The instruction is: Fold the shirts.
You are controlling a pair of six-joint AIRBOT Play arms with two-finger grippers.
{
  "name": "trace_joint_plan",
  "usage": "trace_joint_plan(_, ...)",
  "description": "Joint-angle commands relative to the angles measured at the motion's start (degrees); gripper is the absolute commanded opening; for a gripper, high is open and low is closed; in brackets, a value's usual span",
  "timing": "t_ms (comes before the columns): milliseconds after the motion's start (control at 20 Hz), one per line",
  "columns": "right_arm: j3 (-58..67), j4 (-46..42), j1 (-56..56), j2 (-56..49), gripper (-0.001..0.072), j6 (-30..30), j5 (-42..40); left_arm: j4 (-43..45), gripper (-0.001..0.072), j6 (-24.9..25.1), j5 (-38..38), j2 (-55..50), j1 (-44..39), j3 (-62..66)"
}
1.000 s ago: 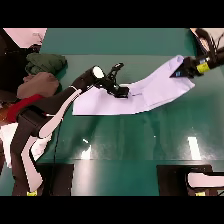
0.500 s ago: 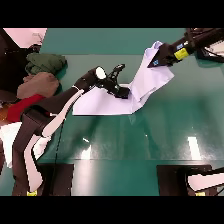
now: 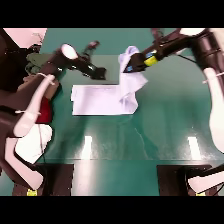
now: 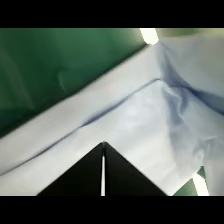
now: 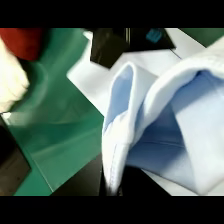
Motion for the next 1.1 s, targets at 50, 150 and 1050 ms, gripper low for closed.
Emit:
trace_joint_plan(50,1.4,9.0,9.9,-8.8,0.0079,-7.3,-16.7,3.8,0.0022,1.2,-7.3,9.9,11.2,0.1)
trace_joint_plan(150,4.3,9.7,14.3,-14.4,0.0410,-11.9,-20.7,3.8,0.0022,1.0,-8.6,13.4,15.1,0.0)
trace_joint_plan(1050,-43.1,5.6,-15.6,5.1,0.0715,-6.1,-17.1,3.6,0.0023,2.6,-11.5,17.7,15.7,-0.4)
